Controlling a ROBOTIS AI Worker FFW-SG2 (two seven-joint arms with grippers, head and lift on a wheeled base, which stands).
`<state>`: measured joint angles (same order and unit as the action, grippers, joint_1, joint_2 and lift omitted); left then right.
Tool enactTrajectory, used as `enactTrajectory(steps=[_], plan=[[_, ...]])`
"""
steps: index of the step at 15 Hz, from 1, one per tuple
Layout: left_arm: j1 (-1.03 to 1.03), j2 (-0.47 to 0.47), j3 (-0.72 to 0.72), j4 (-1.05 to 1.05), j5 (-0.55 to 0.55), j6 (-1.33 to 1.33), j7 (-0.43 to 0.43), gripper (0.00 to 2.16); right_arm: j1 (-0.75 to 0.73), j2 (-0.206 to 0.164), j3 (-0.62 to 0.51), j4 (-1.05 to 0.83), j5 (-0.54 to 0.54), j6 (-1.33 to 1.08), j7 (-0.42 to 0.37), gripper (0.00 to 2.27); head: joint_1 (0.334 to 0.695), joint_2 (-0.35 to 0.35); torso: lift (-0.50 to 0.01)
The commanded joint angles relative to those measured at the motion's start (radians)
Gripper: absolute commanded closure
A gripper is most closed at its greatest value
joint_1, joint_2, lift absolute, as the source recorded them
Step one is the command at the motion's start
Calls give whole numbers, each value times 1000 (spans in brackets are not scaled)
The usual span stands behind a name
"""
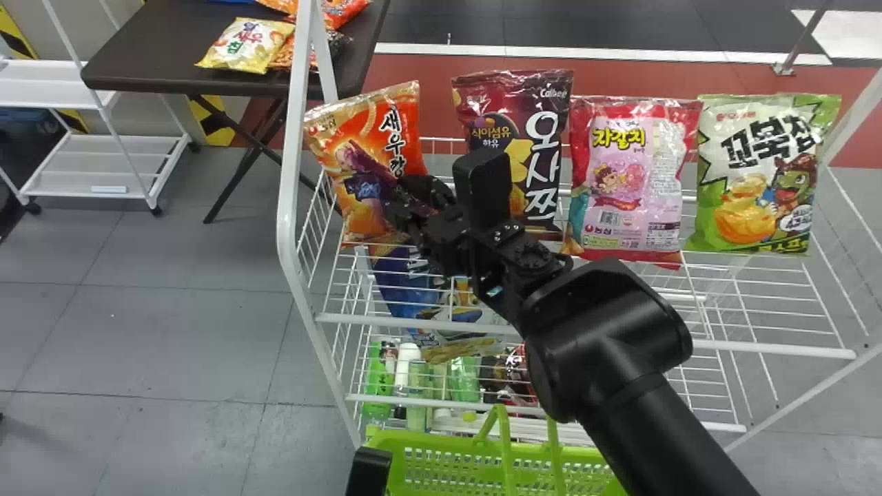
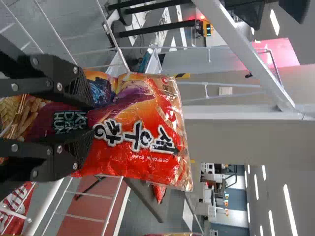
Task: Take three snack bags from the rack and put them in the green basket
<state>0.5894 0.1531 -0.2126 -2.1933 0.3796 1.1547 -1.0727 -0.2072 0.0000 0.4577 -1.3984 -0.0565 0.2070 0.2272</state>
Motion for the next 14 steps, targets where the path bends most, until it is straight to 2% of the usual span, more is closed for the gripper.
enactTrajectory(steps=[1, 5, 8, 11, 12, 14], plan=[[-2, 0, -1, 3, 1, 1, -3, 1781, 58, 1, -7, -88, 4, 35, 14, 2024, 695, 24, -7], [-6, 0, 1, 9, 1, -2, -3, 1760, 264, -5, -17, -467, 33, 197, 23, 2024, 695, 39, -7], [-8, 0, 1, 6, 1, 1, -1, 1760, 431, -112, -93, -740, 24, 305, 11, 2024, 695, 30, -7], [-16, -4, 4, 10, 1, 1, 7, 1760, 635, -230, -238, -950, -42, 292, 11, 2024, 695, -85, -7], [-19, -6, 7, 14, 1, 1, 7, 1760, 721, -261, -304, -1022, -62, 283, 12, 2024, 695, -180, -7], [-20, -9, 16, 27, 4, 1, 8, 1760, 888, -285, -442, -1150, -100, 268, 30, 2027, 695, -277, -7]])
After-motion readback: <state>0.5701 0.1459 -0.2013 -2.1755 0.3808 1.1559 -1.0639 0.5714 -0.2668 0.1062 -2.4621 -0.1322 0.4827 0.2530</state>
